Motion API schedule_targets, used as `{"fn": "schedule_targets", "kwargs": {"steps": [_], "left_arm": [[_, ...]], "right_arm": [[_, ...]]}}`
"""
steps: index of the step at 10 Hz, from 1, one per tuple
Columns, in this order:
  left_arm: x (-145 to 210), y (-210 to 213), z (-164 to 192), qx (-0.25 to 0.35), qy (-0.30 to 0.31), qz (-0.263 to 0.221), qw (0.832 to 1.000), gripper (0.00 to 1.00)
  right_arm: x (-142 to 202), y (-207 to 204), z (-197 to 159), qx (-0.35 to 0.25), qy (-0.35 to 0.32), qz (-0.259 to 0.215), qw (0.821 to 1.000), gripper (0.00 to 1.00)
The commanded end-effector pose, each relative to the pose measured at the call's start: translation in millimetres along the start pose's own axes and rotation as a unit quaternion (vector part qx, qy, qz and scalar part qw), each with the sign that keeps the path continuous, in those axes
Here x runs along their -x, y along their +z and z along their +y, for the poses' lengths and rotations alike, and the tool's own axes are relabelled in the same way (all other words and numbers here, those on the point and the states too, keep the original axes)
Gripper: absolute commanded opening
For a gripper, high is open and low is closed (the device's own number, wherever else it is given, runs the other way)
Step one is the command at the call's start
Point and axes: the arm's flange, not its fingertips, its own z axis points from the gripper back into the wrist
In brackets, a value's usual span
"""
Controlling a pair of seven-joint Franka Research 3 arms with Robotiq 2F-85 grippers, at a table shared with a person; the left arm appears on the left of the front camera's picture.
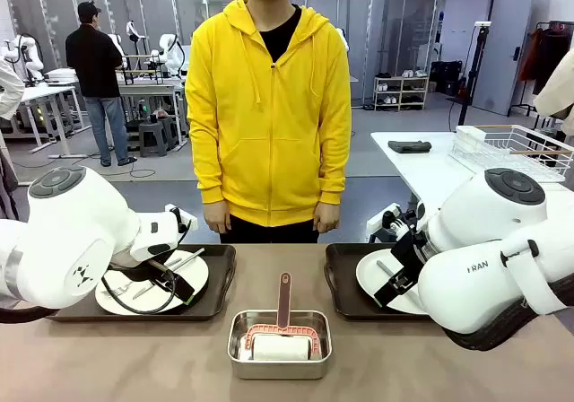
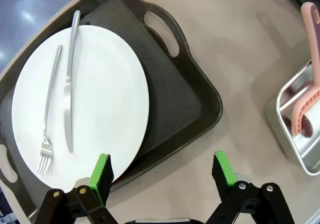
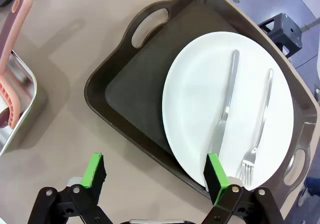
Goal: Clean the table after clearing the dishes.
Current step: When the left (or right) Handle tray is removed, use the left hand (or right hand) to clean the left (or right) side of the table with the Lint Roller.
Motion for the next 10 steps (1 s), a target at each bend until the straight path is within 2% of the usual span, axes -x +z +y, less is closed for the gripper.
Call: {"fn": "schedule_targets", "kwargs": {"steps": [1, 10], "left_arm": [[0.0, 0.0, -0.1, 0.000, 0.000, 0.000, 1.000, 1.00], [0.0, 0.0, -0.1, 0.000, 0.000, 0.000, 1.000, 1.00]], "right_arm": [[0.0, 0.0, 0.0, 0.000, 0.000, 0.000, 1.000, 1.00], [0.0, 0.0, 0.0, 0.000, 0.000, 0.000, 1.000, 1.00]]}}
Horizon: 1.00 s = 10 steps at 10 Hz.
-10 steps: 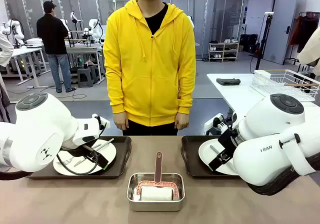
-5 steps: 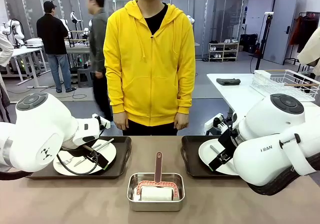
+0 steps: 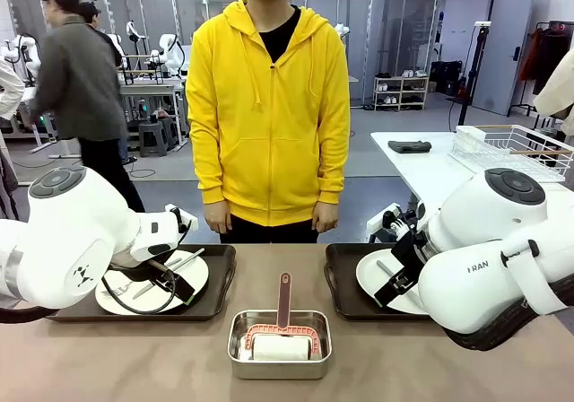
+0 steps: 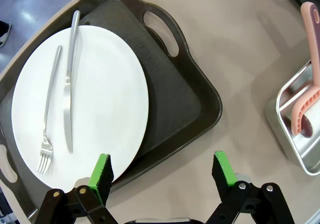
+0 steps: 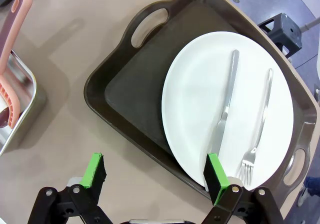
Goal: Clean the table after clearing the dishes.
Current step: When the left (or right) Handle tray is removed, use the left hand (or right hand) to clean the left (or right) side of the table with the Lint Roller.
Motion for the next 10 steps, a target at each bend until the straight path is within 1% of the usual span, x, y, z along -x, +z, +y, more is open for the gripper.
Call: {"fn": "schedule_targets", "kwargs": {"steps": [1, 3, 4, 5, 6, 7, 8, 9, 10], "left_arm": [[0, 0, 0, 0.000, 0.000, 0.000, 1.000, 1.00], [0, 0, 0, 0.000, 0.000, 0.000, 1.000, 1.00], [-14, 15, 10, 0.049, 0.018, 0.006, 0.999, 1.00], [-25, 30, 24, 0.095, 0.042, 0.010, 0.995, 1.00], [-32, 48, 41, 0.167, 0.060, 0.017, 0.984, 1.00], [-34, 62, 59, 0.239, 0.075, 0.022, 0.968, 1.00], [-34, 71, 77, 0.306, 0.094, 0.027, 0.947, 1.00], [-33, 74, 94, 0.374, 0.119, 0.024, 0.920, 1.00], [-29, 74, 108, 0.458, 0.138, 0.008, 0.878, 1.00]], "right_arm": [[0, 0, 0, 0.000, 0.000, 0.000, 1.000, 1.00], [0, 0, 0, 0.000, 0.000, 0.000, 1.000, 1.00], [-12, 11, -6, -0.025, 0.002, -0.002, 1.000, 1.00], [-26, 26, -15, -0.072, -0.005, 0.007, 0.997, 1.00], [-40, 40, -27, -0.143, -0.023, 0.016, 0.989, 1.00], [-48, 46, -34, -0.207, -0.036, 0.019, 0.977, 1.00], [-53, 49, -45, -0.275, -0.051, 0.025, 0.960, 1.00], [-55, 47, -57, -0.355, -0.075, 0.030, 0.931, 1.00], [-53, 43, -71, -0.446, -0.105, 0.022, 0.888, 1.00]]}}
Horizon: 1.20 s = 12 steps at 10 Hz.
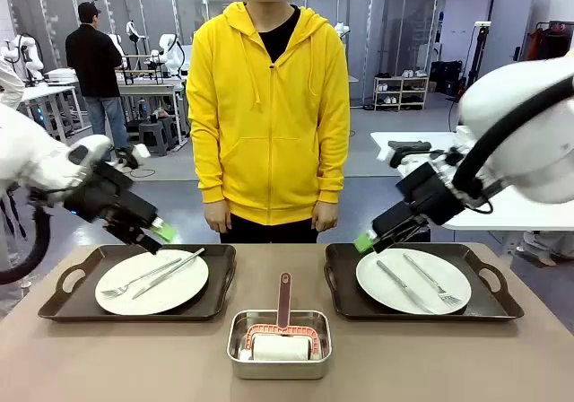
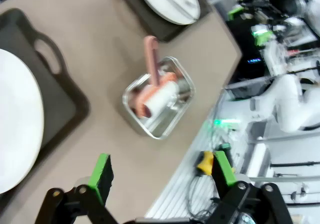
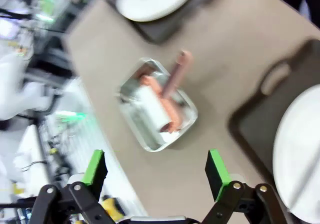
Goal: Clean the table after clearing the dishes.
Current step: When the left (or right) Handle tray is removed, use the left hand (or right hand) to clean the left (or right) side of the table with the Lint Roller.
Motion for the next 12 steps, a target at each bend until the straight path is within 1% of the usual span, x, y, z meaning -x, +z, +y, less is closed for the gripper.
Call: {"fn": "schedule_targets", "kwargs": {"steps": [1, 2, 3, 4, 5, 6, 7, 8, 9, 12], "left_arm": [[-9, 4, 36, 0.133, 0.055, -0.001, 0.990, 1.00], [-3, 4, 45, 0.183, 0.055, -0.008, 0.982, 1.00], [2, 1, 52, 0.212, 0.061, -0.025, 0.975, 1.00], [8, -4, 60, 0.222, 0.083, -0.036, 0.971, 1.00], [15, -8, 68, 0.227, 0.099, -0.041, 0.968, 1.00], [19, -11, 78, 0.221, 0.115, -0.046, 0.967, 1.00], [17, -11, 79, 0.212, 0.118, -0.056, 0.969, 1.00], [12, -14, 75, 0.195, 0.106, -0.061, 0.973, 1.00], [28, -18, 86, 0.226, 0.116, -0.040, 0.966, 1.00], [28, -18, 86, 0.226, 0.116, -0.040, 0.966, 1.00]], "right_arm": [[6, 5, -58, -0.153, -0.093, -0.001, 0.984, 1.00], [16, 7, -69, -0.199, -0.113, -0.017, 0.973, 1.00], [27, 10, -81, -0.234, -0.141, -0.044, 0.961, 1.00], [43, 11, -94, -0.251, -0.168, -0.065, 0.951, 1.00], [49, 14, -96, -0.264, -0.173, -0.081, 0.945, 1.00], [52, 16, -98, -0.268, -0.178, -0.093, 0.942, 1.00], [50, 15, -97, -0.271, -0.185, -0.097, 0.940, 1.00], [44, 9, -95, -0.242, -0.191, -0.080, 0.948, 1.00], [62, 16, -112, -0.271, -0.181, -0.087, 0.941, 1.00], [62, 16, -112, -0.271, -0.181, -0.087, 0.941, 1.00]]}}
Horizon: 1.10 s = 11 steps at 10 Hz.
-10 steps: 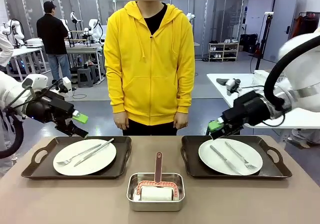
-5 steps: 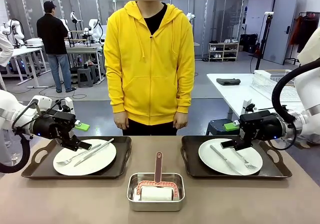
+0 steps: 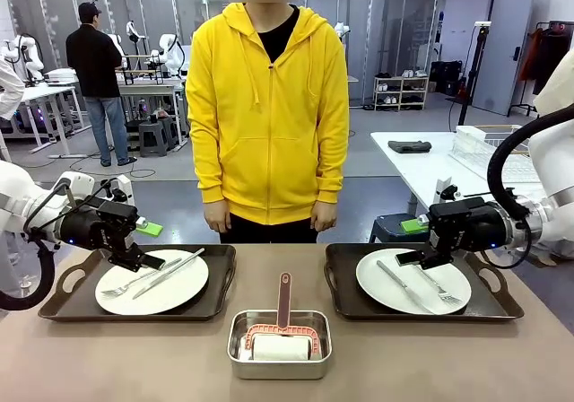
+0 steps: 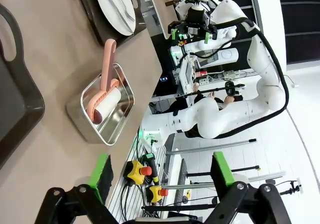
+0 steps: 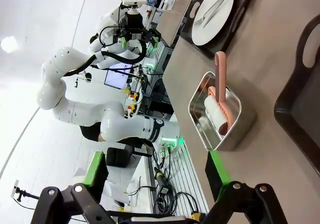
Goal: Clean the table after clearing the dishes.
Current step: When the left (or right) Handle tray is removed, use the left hand (or right hand) to clean the left (or right) side of the table with the Lint Roller.
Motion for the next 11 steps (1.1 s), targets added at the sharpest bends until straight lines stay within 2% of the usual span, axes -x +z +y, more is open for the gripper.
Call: {"fn": "schedule_targets", "kwargs": {"steps": [1, 2, 4, 6, 7, 9, 11], "left_arm": [[2, 1, -1, 0.009, 0.000, 0.000, 1.000, 1.00], [0, 0, 0, 0.000, 0.000, 0.000, 1.000, 1.00], [0, 46, 3, 0.064, 0.025, 0.021, 0.997, 1.00], [9, 84, 15, 0.096, 0.029, 0.003, 0.995, 1.00], [14, 107, 22, 0.089, 0.031, -0.003, 0.996, 1.00], [31, 156, 32, 0.073, 0.051, -0.021, 0.996, 1.00], [60, 204, 41, 0.079, 0.054, -0.041, 0.995, 1.00]], "right_arm": [[1, -2, 1, -0.005, 0.004, 0.004, 1.000, 1.00], [0, 0, 0, 0.000, 0.000, 0.000, 1.000, 1.00], [8, 34, -2, -0.012, -0.007, -0.003, 1.000, 1.00], [15, 62, -7, -0.007, -0.011, 0.001, 1.000, 1.00], [17, 84, -12, -0.019, -0.017, -0.002, 1.000, 1.00], [30, 128, -23, -0.001, -0.022, -0.035, 0.999, 1.00], [59, 169, -31, -0.035, -0.019, -0.091, 0.995, 1.00]]}}
